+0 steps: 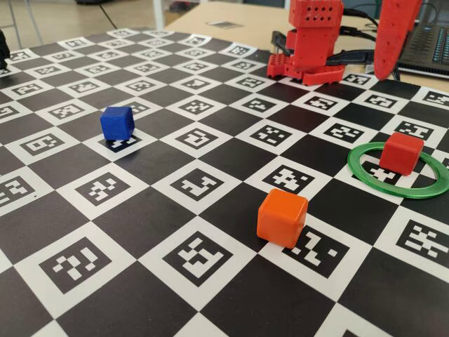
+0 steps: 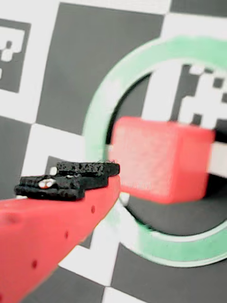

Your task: Grab the red cube then put it in the green circle then put the blue cube on top and finally the orange cube on top

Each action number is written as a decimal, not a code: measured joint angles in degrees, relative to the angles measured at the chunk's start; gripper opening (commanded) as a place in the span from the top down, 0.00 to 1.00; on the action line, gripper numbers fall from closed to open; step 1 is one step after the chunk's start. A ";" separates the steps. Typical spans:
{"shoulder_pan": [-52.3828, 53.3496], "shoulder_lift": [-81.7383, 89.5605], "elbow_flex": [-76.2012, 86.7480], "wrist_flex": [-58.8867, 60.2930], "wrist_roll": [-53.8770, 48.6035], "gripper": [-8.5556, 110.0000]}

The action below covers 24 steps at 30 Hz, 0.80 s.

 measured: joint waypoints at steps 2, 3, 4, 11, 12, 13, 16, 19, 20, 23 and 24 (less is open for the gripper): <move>2.29 0.09 0.00 0.79 -2.20 0.63; 3.69 0.09 0.00 1.05 -3.52 0.63; 5.19 0.09 0.00 1.32 -4.66 0.63; 19.16 0.09 0.00 1.67 -16.35 0.63; 21.36 0.09 0.00 1.67 -18.28 0.63; 23.47 -0.26 0.00 1.67 -19.95 0.62; 28.83 -1.85 0.00 1.67 -25.14 0.61; 33.31 -3.78 -1.85 2.02 -28.92 0.59; 34.54 -4.39 -2.81 2.29 -30.15 0.58; 37.79 -6.86 -6.06 2.64 -32.52 0.56; 38.58 -7.91 -7.38 2.90 -33.40 0.55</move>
